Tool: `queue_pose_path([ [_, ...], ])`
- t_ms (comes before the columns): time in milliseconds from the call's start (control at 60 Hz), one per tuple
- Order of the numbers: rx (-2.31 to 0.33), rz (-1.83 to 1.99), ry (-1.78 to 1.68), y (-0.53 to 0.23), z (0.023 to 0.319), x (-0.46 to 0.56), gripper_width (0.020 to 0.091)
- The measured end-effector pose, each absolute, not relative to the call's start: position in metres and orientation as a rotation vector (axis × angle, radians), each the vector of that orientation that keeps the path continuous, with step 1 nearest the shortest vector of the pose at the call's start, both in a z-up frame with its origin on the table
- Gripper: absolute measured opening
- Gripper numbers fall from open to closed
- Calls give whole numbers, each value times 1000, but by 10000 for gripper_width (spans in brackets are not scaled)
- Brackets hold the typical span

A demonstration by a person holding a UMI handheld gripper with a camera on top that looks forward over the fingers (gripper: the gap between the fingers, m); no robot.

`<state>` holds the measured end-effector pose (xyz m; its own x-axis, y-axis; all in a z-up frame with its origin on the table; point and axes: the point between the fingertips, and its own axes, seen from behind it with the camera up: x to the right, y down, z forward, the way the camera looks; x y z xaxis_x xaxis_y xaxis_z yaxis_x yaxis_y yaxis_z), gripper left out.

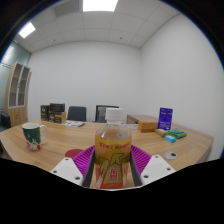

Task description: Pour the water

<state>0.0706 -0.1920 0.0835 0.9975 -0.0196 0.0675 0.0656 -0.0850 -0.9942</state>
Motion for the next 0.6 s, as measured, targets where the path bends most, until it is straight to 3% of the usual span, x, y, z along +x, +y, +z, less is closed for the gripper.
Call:
queue_pose_path([
  [200, -1602, -79, 20, -191, 86, 68, 461],
  [300, -1611, -170, -58, -189, 90, 56, 451],
  [600, -1374, -745, -708, -153, 180, -62, 452],
])
